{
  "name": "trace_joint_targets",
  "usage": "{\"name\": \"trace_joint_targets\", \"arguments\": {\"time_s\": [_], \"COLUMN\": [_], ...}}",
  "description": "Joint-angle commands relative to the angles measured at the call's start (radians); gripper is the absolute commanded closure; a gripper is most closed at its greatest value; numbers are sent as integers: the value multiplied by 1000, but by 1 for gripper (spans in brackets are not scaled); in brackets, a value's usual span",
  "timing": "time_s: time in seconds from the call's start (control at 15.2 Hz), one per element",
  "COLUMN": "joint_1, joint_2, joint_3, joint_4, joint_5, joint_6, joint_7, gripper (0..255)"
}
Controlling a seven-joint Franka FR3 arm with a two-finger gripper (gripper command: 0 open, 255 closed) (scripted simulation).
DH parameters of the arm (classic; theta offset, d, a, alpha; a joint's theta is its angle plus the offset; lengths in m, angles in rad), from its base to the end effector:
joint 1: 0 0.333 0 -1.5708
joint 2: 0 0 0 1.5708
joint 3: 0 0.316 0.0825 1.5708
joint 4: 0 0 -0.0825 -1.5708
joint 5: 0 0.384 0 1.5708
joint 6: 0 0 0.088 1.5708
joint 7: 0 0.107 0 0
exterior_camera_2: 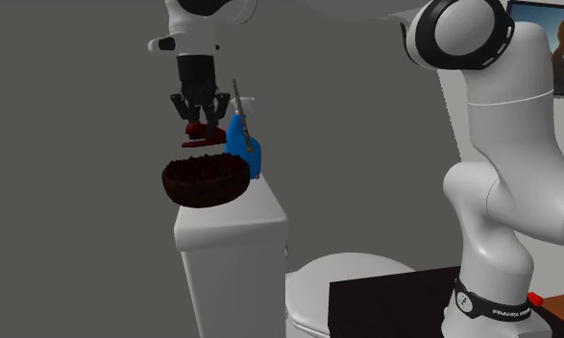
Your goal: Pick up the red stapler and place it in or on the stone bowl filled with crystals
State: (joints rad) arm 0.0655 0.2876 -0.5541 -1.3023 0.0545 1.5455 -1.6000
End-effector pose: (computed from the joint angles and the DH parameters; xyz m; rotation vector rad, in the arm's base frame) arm 0.5798 -0.2427 0.5992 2.6115 1.6574 -0.1295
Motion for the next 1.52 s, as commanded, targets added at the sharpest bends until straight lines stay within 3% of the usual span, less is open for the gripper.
{"name": "trace_joint_targets", "arguments": {"time_s": [0.0, 0.26, 0.79, 0.86, 1.19, 1.45], "joint_1": [7, 18, 17, 17, 17, -6], "joint_2": [-11, -27, -27, -27, -27, 18], "joint_3": [0, 2, 2, 2, 2, 1], "joint_4": [-43, -125, -125, -125, -125, 64], "joint_5": [-6, -14, -14, -14, -14, 9], "joint_6": [33, 101, 101, 101, 101, -47], "joint_7": [4, 12, 12, 12, 12, 0], "gripper": [255, 255, 255, 0, 0, 0]}}
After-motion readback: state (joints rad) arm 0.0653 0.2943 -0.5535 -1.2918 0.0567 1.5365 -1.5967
